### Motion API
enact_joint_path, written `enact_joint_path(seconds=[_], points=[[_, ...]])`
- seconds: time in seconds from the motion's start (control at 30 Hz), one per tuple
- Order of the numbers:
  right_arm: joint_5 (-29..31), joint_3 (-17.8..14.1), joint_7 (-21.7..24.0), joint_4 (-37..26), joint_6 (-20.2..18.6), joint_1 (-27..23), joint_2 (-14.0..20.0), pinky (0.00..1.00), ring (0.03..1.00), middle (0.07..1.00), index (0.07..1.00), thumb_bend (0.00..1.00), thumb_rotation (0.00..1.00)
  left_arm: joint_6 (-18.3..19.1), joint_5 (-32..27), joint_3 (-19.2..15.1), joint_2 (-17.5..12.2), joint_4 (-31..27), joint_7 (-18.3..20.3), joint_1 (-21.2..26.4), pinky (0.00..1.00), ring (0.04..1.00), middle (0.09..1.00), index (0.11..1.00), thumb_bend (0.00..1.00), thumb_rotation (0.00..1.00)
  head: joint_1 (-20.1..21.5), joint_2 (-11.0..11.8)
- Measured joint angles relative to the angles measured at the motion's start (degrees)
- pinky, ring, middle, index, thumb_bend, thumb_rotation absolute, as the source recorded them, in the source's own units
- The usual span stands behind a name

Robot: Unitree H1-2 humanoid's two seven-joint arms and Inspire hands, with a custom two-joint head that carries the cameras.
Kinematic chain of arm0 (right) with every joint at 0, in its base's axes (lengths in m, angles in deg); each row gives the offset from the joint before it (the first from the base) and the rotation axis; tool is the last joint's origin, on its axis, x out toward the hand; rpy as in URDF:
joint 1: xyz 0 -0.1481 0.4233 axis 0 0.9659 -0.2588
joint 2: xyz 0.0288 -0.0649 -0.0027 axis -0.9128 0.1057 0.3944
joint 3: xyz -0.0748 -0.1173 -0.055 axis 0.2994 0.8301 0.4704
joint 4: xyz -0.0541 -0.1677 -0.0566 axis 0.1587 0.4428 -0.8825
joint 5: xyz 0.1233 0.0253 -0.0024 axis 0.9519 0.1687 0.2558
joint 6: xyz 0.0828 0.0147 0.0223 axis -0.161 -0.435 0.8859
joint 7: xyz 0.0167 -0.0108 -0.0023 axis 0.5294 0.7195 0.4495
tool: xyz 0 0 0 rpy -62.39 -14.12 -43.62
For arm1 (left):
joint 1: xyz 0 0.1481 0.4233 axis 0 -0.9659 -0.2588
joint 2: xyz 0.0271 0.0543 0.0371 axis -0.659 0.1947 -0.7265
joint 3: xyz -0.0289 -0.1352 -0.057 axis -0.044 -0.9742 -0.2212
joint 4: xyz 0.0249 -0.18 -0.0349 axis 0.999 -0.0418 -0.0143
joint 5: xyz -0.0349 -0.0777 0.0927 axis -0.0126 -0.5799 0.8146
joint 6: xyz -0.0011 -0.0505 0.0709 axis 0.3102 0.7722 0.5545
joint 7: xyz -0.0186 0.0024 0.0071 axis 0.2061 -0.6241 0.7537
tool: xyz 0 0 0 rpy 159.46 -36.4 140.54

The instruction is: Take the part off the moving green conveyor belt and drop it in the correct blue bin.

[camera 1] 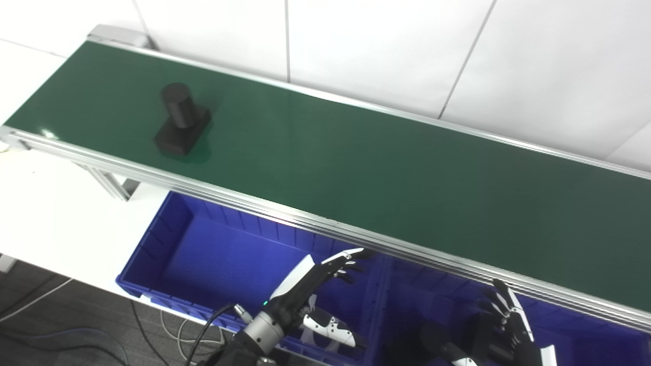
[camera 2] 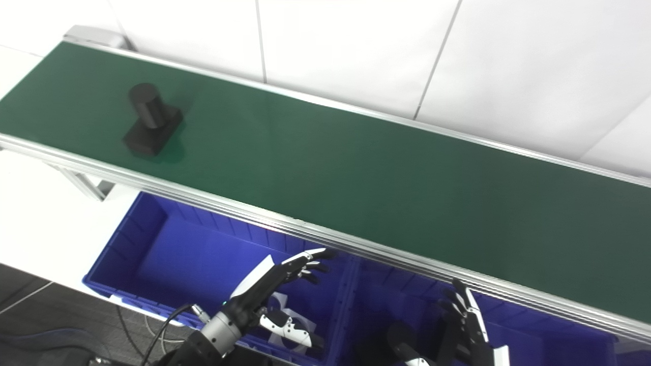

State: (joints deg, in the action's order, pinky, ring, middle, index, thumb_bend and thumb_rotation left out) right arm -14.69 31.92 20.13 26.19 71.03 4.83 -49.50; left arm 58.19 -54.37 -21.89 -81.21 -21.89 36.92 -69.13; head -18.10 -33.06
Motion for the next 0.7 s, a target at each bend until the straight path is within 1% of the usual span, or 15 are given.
enact_joint_path(seconds=[0.07, 0.1, 0.2, 0.27, 0.4, 0.53, 0.57, 0.6, 0.7], points=[[-0.1, -0.1, 0.0, -1.1, 0.0, -0.1, -0.1, 0.68, 0.775, 0.842, 0.918, 0.67, 0.35, -0.1, 0.6, 0.3, 0.2, 0.1, -0.3, 0.1, 0.7, 0.783, 0.849, 0.828, 0.87, 0.07, 0.0, 0.3], [-0.3, -0.3, -0.1, -1.9, 0.0, -0.3, -0.3, 0.67, 0.771, 0.839, 0.917, 0.67, 0.35, -0.2, 0.8, 0.4, 0.4, 0.3, -0.5, 0.1, 0.7, 0.781, 0.845, 0.825, 0.88, 0.07, 0.1, 0.8], [-0.5, -0.7, -0.1, -4.2, 0.0, -1.4, -0.8, 0.69, 0.776, 0.839, 0.918, 0.66, 0.35, -0.3, 1.0, 0.4, 1.1, 1.2, -1.4, 0.5, 0.7, 0.779, 0.838, 0.823, 0.88, 0.06, 0.3, 1.2], [-0.4, -0.7, 0.0, -6.5, 0.0, -2.3, -1.1, 0.69, 0.782, 0.844, 0.92, 0.66, 0.36, -0.3, 1.0, 0.6, 1.1, 1.4, -1.5, 0.7, 0.7, 0.777, 0.837, 0.824, 0.89, 0.06, 0.6, 1.7], [0.2, -1.0, 0.3, -10.0, -0.2, -4.1, -1.2, 0.68, 0.774, 0.834, 0.913, 0.66, 0.34, -0.4, 0.9, 0.6, 1.0, 2.3, -1.5, 1.0, 0.68, 0.763, 0.828, 0.821, 0.9, 0.05, 1.2, 2.2], [0.4, -1.6, 0.5, -12.4, -1.0, -5.8, -1.3, 0.7, 0.79, 0.839, 0.913, 0.66, 0.38, -0.5, 0.9, 0.6, 1.0, 2.7, -1.6, 1.2, 0.68, 0.766, 0.828, 0.821, 0.9, 0.05, 1.8, 2.6], [0.4, -1.7, 0.6, -13.0, -1.4, -6.3, -1.3, 0.7, 0.79, 0.841, 0.914, 0.67, 0.42, -0.5, 0.9, 0.6, 1.0, 2.8, -1.8, 1.2, 0.69, 0.771, 0.831, 0.822, 0.9, 0.05, 2.0, 2.7], [0.2, -1.8, 0.9, -13.4, -1.9, -6.7, -1.4, 0.67, 0.783, 0.842, 0.913, 0.68, 0.45, -0.6, 0.9, 0.6, 1.0, 3.0, -1.8, 1.3, 0.68, 0.769, 0.83, 0.822, 0.9, 0.04, 2.1, 2.8], [-0.5, -1.8, 2.0, -14.3, -3.6, -9.0, -1.4, 0.64, 0.765, 0.84, 0.909, 0.71, 0.51, -1.3, 0.8, 0.6, 1.0, 4.3, -1.9, 1.9, 0.68, 0.766, 0.827, 0.823, 0.91, 0.04, 2.5, 3.1]])
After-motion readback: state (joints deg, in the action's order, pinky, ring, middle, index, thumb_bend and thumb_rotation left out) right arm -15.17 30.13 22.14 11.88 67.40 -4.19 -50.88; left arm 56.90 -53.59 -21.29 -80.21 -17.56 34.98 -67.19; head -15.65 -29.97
